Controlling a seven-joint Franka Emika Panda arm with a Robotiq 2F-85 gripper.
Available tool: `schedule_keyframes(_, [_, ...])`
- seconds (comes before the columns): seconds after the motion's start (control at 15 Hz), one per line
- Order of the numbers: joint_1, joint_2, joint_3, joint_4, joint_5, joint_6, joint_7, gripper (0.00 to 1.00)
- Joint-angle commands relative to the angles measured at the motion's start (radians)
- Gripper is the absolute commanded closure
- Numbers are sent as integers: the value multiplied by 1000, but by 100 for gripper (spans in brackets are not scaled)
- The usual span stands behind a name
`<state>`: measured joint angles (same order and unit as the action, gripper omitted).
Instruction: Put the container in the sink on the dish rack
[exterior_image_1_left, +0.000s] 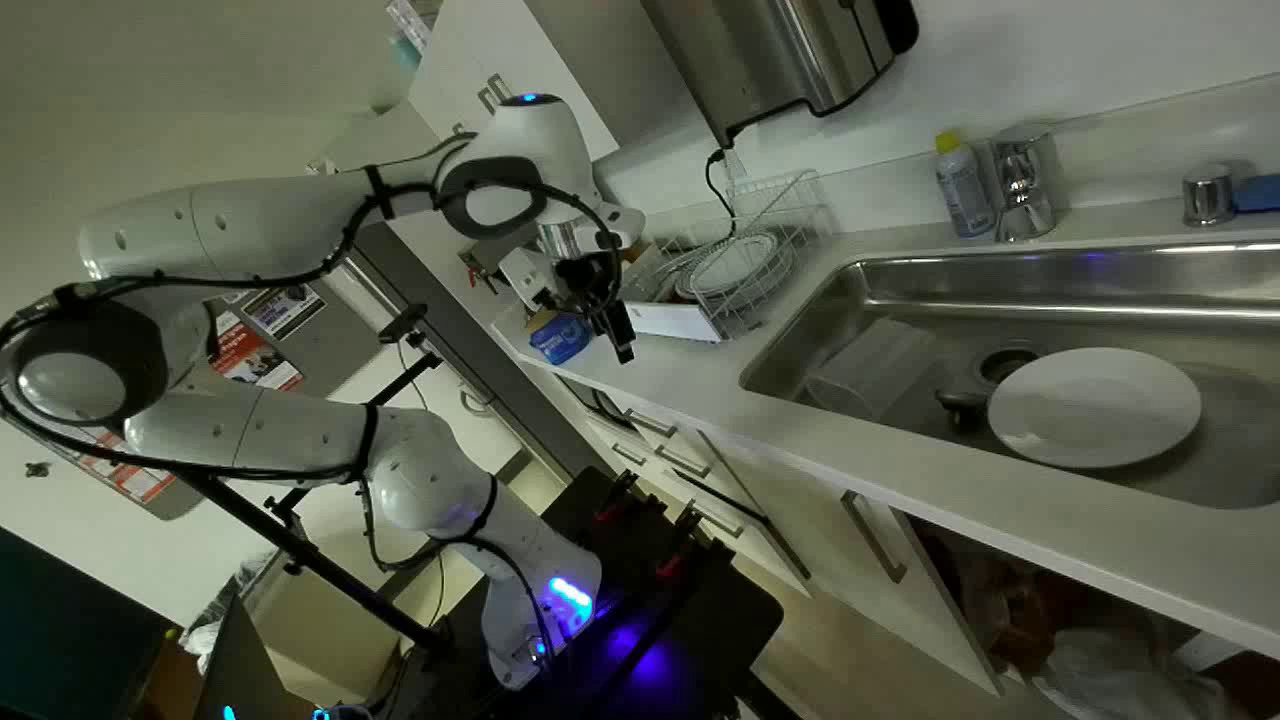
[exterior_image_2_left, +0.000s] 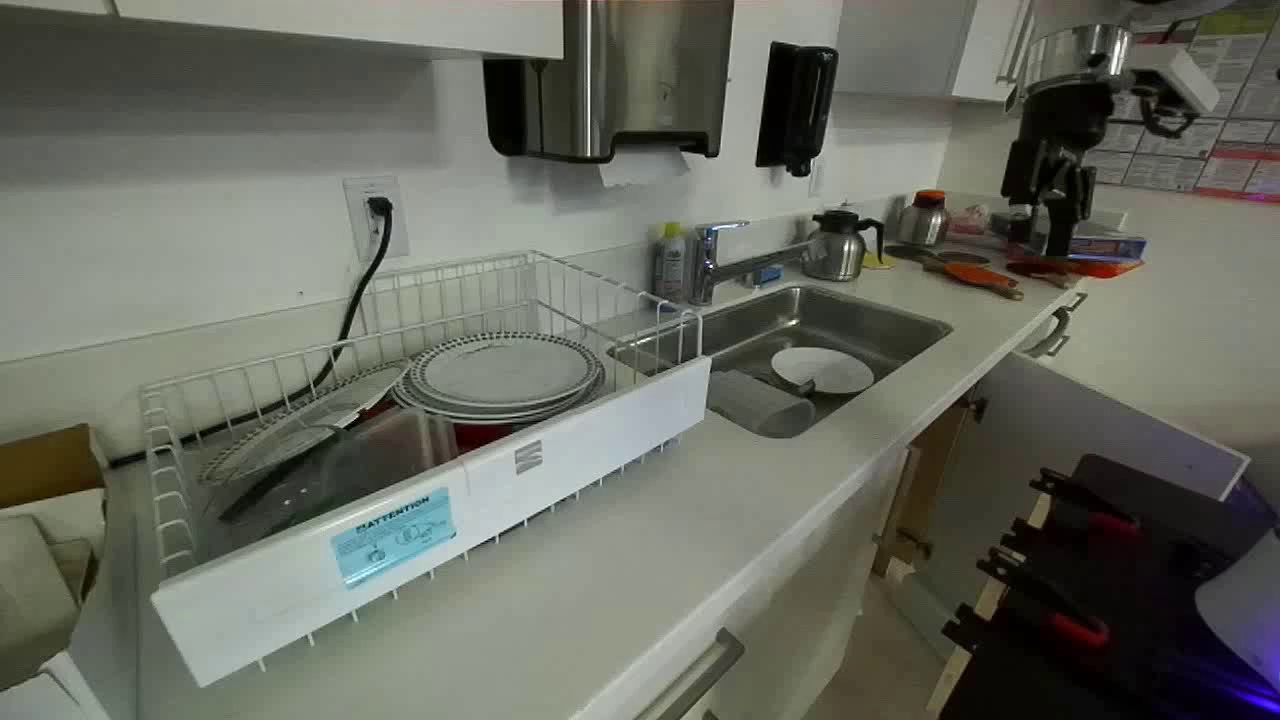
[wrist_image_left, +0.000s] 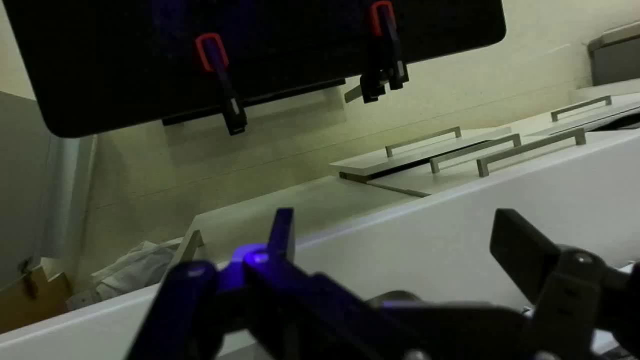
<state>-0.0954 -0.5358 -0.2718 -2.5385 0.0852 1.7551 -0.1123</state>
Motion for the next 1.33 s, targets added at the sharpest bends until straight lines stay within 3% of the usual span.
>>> schedule_keyframes(0.0, [-29, 5, 26, 3, 12, -4, -12, 0])
schedule_keyframes(0.47, [-25, 43, 38, 12, 7, 42, -7, 0])
schedule_keyframes(1.07, [4, 404, 78, 72, 4, 515, -53, 0])
schedule_keyframes(1.27, [-5, 564, 95, 143, 2, 584, -21, 0])
